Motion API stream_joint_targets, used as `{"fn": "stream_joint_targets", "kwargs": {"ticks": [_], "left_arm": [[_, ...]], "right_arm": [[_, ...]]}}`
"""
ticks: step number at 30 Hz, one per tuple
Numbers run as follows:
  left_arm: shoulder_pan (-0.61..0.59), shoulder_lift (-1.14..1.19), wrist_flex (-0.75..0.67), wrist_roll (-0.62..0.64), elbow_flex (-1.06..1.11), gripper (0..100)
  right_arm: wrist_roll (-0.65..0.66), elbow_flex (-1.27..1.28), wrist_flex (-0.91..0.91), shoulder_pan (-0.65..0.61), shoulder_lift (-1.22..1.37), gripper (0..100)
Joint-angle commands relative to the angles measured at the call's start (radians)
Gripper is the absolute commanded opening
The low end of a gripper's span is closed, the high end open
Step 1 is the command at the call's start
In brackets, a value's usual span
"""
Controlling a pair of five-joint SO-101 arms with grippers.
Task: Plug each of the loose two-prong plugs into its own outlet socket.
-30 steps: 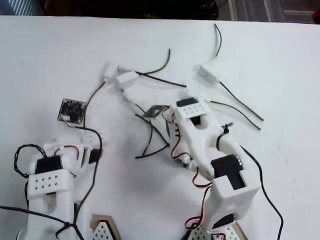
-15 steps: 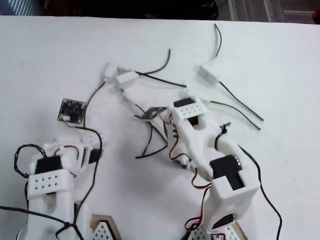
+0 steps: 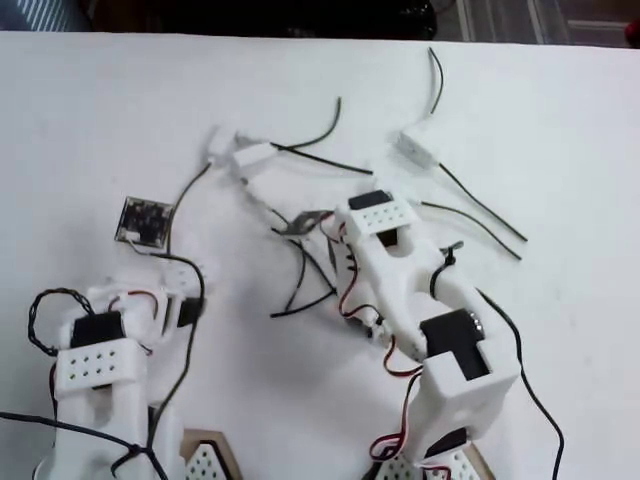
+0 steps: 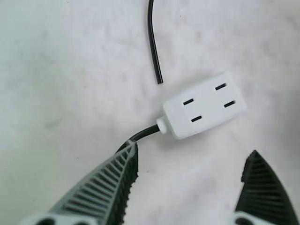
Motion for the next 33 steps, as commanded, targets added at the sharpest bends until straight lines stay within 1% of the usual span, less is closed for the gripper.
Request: {"fn": "stream_joint_targets", "kwargs": {"ticks": [1, 5, 8, 11, 15, 18, 27, 33], "left_arm": [[-0.002, -0.018, -0.014, -0.005, -0.003, 34], [-0.002, -0.018, -0.014, -0.005, -0.003, 34], [-0.002, -0.018, -0.014, -0.005, -0.003, 34], [-0.002, -0.018, -0.014, -0.005, -0.003, 34], [-0.002, -0.018, -0.014, -0.005, -0.003, 34], [-0.002, -0.018, -0.014, -0.005, -0.003, 34], [-0.002, -0.018, -0.014, -0.003, -0.003, 34], [-0.002, -0.016, -0.014, -0.003, -0.003, 34]], "right_arm": [[0.006, -0.031, 0.018, -0.008, 0.027, 1.7], [0.006, -0.038, 0.119, -0.021, -0.008, 1.7], [0.003, -0.037, 0.211, -0.05, -0.142, 1.7], [0.0, -0.035, 0.26, -0.081, -0.329, 1.7], [-0.003, -0.031, 0.265, -0.101, -0.567, 1.7], [-0.043, -0.031, 0.265, -0.101, -0.691, 1.7], [-0.143, -0.038, 0.26, -0.101, -0.94, 1.7], [-0.147, -0.032, 0.259, -0.093, -1.056, 1.7]]}}
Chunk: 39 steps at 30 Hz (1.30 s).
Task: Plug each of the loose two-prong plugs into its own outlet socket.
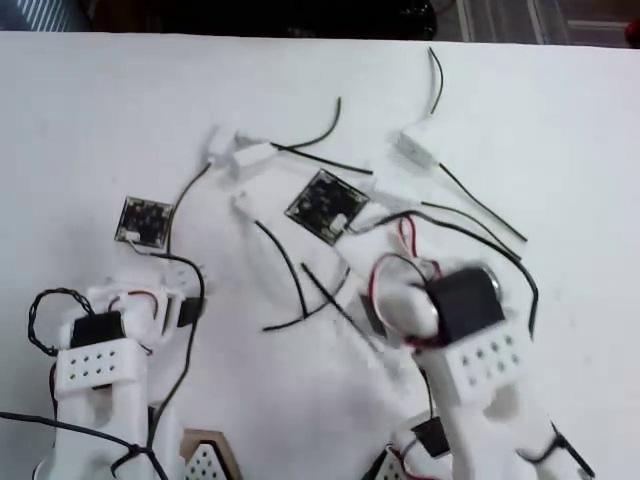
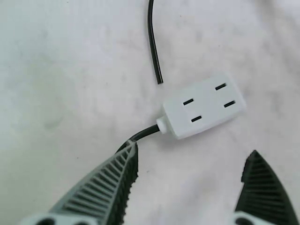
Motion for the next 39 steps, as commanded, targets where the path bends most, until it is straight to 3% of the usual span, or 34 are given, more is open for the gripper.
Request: {"fn": "stream_joint_targets", "kwargs": {"ticks": [1, 9, 14, 36, 39], "left_arm": [[-0.002, -0.016, -0.014, -0.003, -0.003, 34], [-0.002, -0.016, -0.014, -0.003, -0.003, 34], [-0.002, -0.016, -0.014, -0.003, -0.003, 34], [-0.002, -0.016, -0.012, -0.003, -0.002, 34], [-0.002, -0.016, -0.011, -0.003, -0.002, 34]], "right_arm": [[-0.005, -0.011, 0.002, 0.004, -0.047, 1.7], [-0.005, 0.226, -0.033, 0.068, -0.045, 2.2], [0.005, 0.463, -0.134, 0.077, -0.018, 13.0], [0.011, 0.473, -0.538, 0.094, 0.679, 13.3], [0.011, 0.473, -0.607, 0.094, 0.737, 6.6]]}}
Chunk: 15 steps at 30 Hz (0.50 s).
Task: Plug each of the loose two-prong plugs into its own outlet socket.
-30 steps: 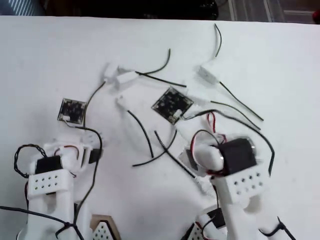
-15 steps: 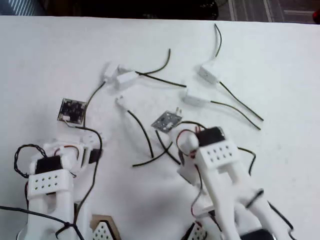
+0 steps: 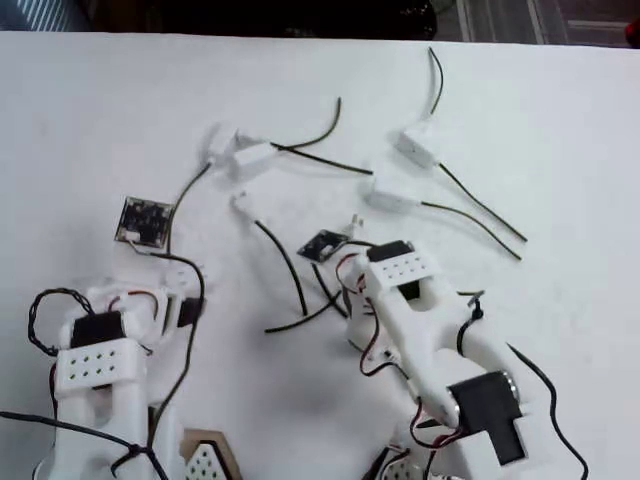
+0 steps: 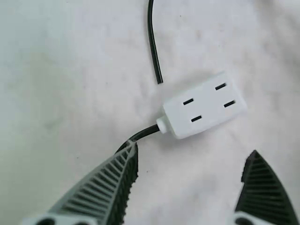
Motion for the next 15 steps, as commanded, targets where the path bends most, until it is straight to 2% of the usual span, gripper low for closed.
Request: {"fn": "stream_joint_targets", "kwargs": {"ticks": [1, 8, 15], "left_arm": [[-0.002, -0.016, -0.011, -0.003, -0.003, 34], [-0.002, -0.016, -0.009, -0.003, -0.003, 34], [-0.002, -0.016, -0.009, -0.005, -0.003, 34]], "right_arm": [[0.008, 0.003, -0.101, 0.002, 0.068, 1.8], [0.0, -0.048, -0.226, 0.038, 0.021, 1.7], [-0.003, -0.23, -0.291, 0.151, -0.087, 1.7]]}}
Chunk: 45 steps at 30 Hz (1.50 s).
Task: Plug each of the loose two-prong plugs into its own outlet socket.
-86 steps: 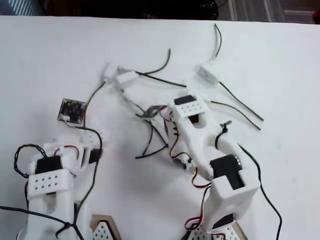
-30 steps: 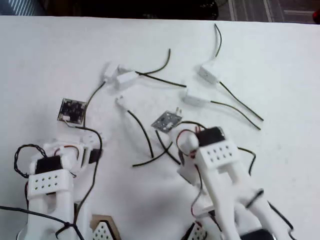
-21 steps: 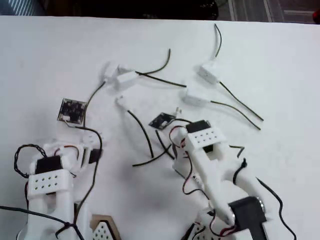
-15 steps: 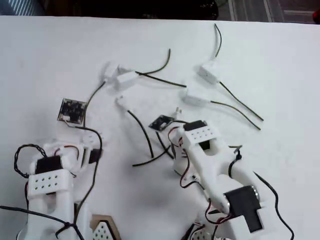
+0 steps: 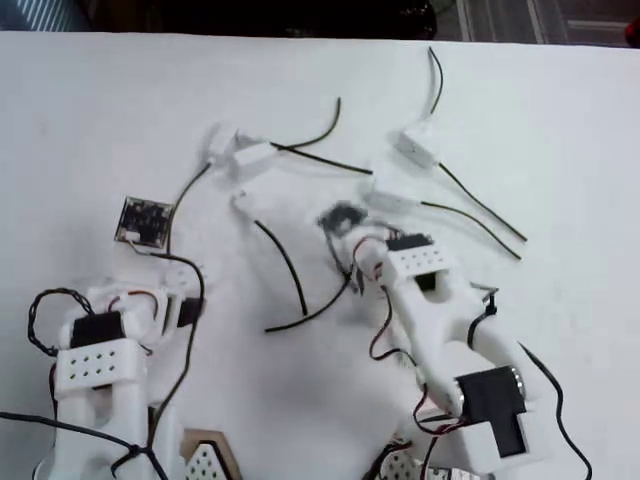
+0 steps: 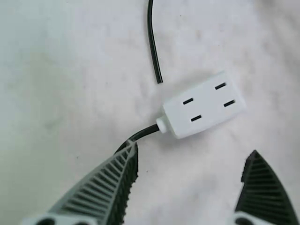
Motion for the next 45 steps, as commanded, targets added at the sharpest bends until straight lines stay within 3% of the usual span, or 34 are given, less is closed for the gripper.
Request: {"fn": "stream_joint_targets", "kwargs": {"ticks": [1, 15, 23, 34, 45], "left_arm": [[-0.002, -0.016, -0.009, -0.005, -0.003, 34], [-0.002, -0.015, -0.011, -0.04, -0.003, 34], [-0.002, -0.015, -0.011, -0.04, -0.003, 34], [-0.002, -0.015, -0.011, -0.04, -0.003, 34], [-0.002, -0.015, -0.011, -0.04, -0.003, 34]], "right_arm": [[-0.005, -0.15, -0.056, 0.054, -0.068, 1.7], [-0.222, -0.425, -0.048, 0.088, -0.099, 1.7], [-0.258, -0.508, -0.039, 0.09, -0.272, 1.7], [-0.258, -0.433, 0.292, -0.025, -0.297, 1.7], [-0.256, -0.161, 0.013, -0.139, -0.031, 1.7]]}}
